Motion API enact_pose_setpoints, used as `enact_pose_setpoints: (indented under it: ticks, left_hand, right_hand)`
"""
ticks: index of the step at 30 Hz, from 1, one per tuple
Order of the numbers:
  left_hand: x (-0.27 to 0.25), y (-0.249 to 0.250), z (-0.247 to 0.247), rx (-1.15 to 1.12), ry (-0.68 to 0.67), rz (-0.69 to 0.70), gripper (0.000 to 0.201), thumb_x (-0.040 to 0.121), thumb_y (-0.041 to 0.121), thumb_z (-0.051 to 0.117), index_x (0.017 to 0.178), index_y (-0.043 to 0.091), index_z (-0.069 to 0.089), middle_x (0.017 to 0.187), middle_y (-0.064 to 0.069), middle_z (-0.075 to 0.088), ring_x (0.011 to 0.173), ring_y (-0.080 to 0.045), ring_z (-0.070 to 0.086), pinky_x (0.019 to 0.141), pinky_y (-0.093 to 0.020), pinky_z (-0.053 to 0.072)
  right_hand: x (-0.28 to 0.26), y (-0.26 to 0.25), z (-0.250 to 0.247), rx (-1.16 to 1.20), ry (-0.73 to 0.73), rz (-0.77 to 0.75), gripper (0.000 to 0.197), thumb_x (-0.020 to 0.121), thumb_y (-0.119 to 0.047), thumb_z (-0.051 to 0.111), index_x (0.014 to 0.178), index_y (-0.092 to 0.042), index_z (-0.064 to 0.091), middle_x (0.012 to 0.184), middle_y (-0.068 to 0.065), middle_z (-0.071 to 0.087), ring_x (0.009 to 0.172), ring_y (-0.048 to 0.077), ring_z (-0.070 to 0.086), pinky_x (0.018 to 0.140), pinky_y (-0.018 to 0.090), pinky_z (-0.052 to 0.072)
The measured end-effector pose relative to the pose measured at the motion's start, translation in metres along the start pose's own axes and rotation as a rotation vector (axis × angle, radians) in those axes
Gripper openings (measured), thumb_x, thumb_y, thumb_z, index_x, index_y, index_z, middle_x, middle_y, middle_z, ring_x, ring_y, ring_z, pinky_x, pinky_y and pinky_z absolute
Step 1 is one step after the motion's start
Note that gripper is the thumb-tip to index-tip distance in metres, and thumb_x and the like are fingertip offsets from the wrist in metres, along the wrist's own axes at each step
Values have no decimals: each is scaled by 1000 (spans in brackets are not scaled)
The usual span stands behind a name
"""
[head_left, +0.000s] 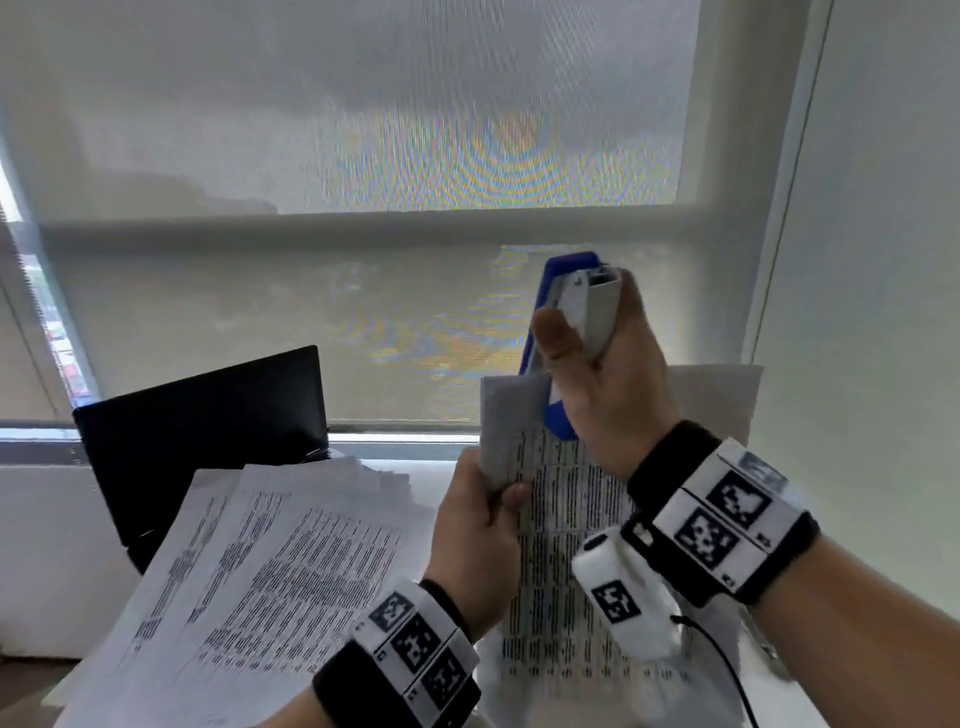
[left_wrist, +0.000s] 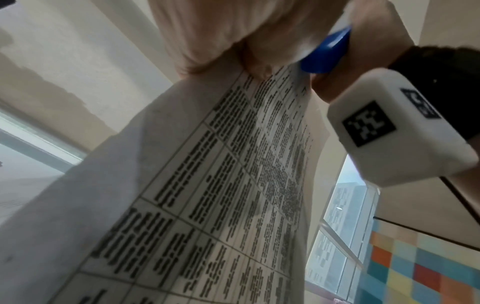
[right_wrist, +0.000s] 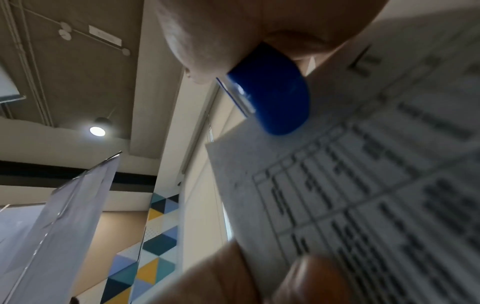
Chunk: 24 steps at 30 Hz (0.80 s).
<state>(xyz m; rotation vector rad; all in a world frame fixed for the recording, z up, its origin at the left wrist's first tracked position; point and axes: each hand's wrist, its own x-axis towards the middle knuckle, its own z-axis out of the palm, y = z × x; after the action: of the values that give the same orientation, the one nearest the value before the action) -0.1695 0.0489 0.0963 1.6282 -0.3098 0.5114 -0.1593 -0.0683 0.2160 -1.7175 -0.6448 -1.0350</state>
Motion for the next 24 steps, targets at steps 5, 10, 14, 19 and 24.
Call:
enact_pose_setpoints:
  ticks: [5,10,14,19,24]
  left_hand:
    - [-1,0,-8,47,-56,92,18,86,22,51,97,37,50,92,5,67,91,-20,65,82,-50,53]
    - [-3,-6,-15,80,-72,60,16,86,22,51,101,26,52,93,10,66,91,-15,64,82,-43,53]
    - [0,-11,-19,119,-62,3,16,94,11,55,102,25,52,90,12,67,87,-3,63,75,-23,51]
    - [15,-15,-21,134,-52,-157,12,95,2,54,105,9,55,93,-2,68,84,-10,66,78,-31,55]
    - [23,-42,-32,125,-89,-379,12,89,9,58,98,12,66,95,-8,74,91,-28,70,84,-53,55]
  right_hand:
    - [3,1,15,-95,43,3,45,77,-64,46,96,-23,47,67,-15,53,61,14,54,60,36,47]
    - [2,8,32,-149,26,36,47,79,-62,48,96,-18,54,68,-9,59,69,25,62,64,36,49]
    - [2,16,39,-148,1,73,39,79,-61,48,94,-26,50,69,-12,57,69,22,61,63,33,49]
    - [2,33,41,-33,76,189,28,85,-46,59,92,-21,50,68,-14,53,58,-2,52,56,13,38]
    - [-3,50,39,12,-133,355,18,91,-27,60,103,-21,48,81,-2,60,75,21,62,68,36,50]
